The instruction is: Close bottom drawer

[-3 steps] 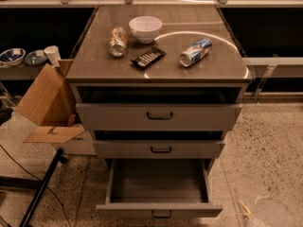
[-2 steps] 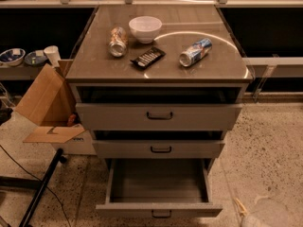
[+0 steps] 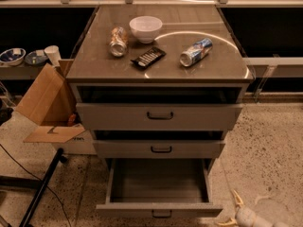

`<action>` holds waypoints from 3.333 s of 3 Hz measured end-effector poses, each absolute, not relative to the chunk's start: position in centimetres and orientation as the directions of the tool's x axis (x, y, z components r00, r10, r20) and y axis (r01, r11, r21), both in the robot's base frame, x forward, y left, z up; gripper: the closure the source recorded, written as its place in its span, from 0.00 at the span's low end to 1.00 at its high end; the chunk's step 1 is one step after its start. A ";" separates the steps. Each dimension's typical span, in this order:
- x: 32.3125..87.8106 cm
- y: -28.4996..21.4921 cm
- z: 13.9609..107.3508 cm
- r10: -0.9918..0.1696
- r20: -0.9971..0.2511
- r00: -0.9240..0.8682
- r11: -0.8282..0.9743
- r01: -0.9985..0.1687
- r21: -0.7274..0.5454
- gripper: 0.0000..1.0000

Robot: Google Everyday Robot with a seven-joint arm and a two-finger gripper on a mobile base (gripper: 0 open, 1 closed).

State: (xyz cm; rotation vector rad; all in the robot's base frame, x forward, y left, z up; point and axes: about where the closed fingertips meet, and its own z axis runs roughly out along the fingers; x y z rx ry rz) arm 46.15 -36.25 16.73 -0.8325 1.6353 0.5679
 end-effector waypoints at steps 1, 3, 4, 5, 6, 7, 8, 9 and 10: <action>49.4 -35.3 17.4 -0.171 -0.983 -0.072 0.659 -0.749 -0.060 0.00; 51.8 -34.2 17.8 -0.148 -0.987 -0.066 0.669 -0.742 -0.050 0.00; 53.2 -33.6 18.0 -0.143 -0.987 -0.076 0.682 -0.730 -0.043 0.00; 54.8 -32.7 18.4 -0.145 -0.986 -0.079 0.694 -0.719 -0.045 0.00; 55.7 -32.2 18.6 -0.148 -0.986 -0.080 0.701 -0.712 -0.048 0.00; 57.0 -31.6 18.9 -0.150 -0.986 -0.078 0.714 -0.698 -0.053 0.00; 59.3 -31.6 19.8 -0.151 -0.986 -0.071 0.755 -0.653 -0.069 0.00; 60.8 -31.7 20.3 -0.150 -0.987 -0.066 0.778 -0.623 -0.077 0.00; 60.0 -32.5 20.2 -0.151 -0.986 -0.076 0.789 -0.610 -0.073 0.00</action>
Offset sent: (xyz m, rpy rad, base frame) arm 0.0751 0.0218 0.0133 0.0833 -0.0457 -0.0608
